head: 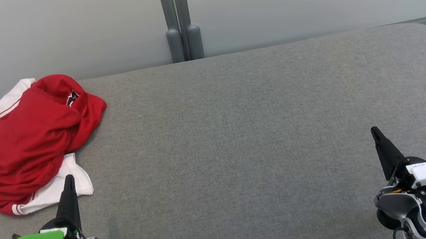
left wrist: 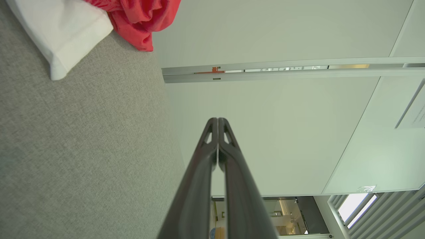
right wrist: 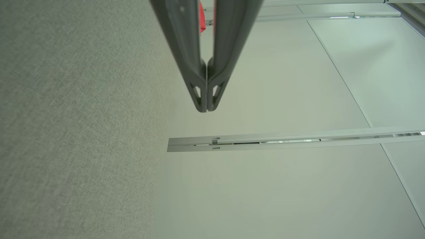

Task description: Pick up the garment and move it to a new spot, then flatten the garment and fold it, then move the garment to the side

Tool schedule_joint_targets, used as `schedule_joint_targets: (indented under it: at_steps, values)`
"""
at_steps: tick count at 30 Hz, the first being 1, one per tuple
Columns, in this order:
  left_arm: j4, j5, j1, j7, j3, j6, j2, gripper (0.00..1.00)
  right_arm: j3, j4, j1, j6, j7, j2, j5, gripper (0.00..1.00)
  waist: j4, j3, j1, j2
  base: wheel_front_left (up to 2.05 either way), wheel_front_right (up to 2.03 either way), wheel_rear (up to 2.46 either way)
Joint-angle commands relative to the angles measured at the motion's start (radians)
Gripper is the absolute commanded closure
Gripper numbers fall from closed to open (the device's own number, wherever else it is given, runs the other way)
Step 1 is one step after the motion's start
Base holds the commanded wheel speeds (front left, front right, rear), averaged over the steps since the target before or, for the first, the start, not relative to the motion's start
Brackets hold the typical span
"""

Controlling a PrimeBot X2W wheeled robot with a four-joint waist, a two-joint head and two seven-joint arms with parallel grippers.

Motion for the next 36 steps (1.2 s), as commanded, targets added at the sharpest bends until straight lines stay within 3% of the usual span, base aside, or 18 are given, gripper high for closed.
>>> schedule_joint_targets:
  at_steps: [1,36]
  values:
    - [0.001,0.003,-0.014,0.002,0.001,-0.006,0.005,1.0,-0.001,0.001,-0.005,0.0,0.002,-0.001,0.007,1.0,0.0,0.0,0.0,0.0,0.0,0.0,0.0]
    - [0.001,0.003,-0.014,0.002,0.001,-0.006,0.005,1.0,-0.001,0.001,-0.005,0.0,0.002,-0.001,0.007,1.0,0.0,0.0,0.0,0.0,0.0,0.0,0.0]
